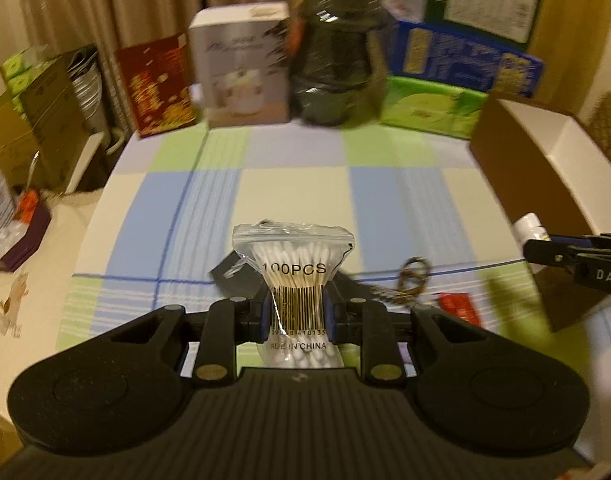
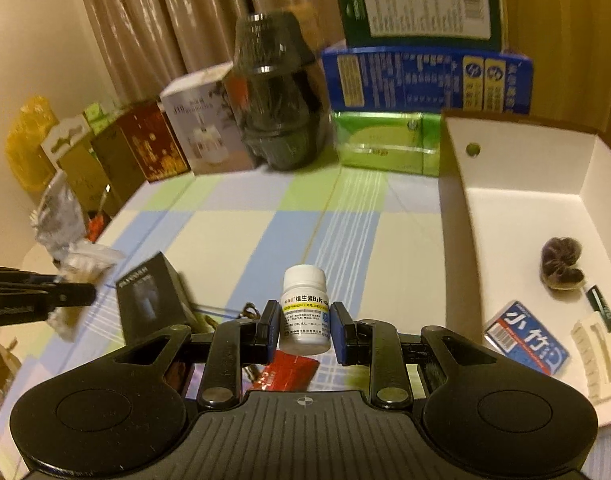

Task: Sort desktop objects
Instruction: 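Carry the swab bag and pill bottle with both tools into the brown box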

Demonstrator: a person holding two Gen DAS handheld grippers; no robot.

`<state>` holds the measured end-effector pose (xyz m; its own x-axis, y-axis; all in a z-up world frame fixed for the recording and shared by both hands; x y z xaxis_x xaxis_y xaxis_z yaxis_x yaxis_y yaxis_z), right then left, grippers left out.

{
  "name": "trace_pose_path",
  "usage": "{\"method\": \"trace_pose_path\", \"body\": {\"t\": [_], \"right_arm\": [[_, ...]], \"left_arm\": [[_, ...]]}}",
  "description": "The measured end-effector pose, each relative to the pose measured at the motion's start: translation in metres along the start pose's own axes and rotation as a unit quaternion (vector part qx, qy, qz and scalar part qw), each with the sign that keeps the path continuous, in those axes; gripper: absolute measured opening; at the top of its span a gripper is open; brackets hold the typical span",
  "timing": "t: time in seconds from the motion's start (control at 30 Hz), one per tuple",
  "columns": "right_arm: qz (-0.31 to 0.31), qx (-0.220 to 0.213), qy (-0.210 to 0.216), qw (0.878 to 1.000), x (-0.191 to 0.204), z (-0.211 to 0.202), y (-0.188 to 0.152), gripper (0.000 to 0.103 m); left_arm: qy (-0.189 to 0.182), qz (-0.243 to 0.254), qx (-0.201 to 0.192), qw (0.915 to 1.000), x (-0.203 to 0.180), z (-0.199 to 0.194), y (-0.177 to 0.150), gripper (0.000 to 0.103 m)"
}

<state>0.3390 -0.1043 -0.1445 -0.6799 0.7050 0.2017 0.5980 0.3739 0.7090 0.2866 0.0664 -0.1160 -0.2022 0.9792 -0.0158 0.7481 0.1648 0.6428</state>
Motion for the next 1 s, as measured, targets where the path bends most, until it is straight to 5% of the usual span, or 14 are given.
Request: {"method": "trace_pose_path", "body": {"t": [0.33, 1.0], "right_arm": [[0.029, -0.049, -0.012, 0.998, -0.024, -0.067, 0.005, 0.024], [0.082, -0.077, -0.089, 0.99, -0.147, -0.14, 0.003, 0.024]], "left_arm": [[-0.074, 0.061, -0.032, 0.9949, -0.085, -0.027, 0.014, 0.021], [-0.19, 0.165, -0.047, 0.9666, -0.267, -0.028, 0.033, 0.021]]}}
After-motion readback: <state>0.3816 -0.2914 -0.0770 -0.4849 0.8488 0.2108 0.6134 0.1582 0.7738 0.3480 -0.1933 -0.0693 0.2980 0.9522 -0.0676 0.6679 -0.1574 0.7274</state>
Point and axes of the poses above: each gripper's, at about its wrist camera, not at the fingertips, and z roughly the way its jaws point, x to its left, y to its top, the point moved 9 cm from there along z, roughly the way its jaws point, and after that the axes turned 1 degree about -y, right-handed, at the moved point
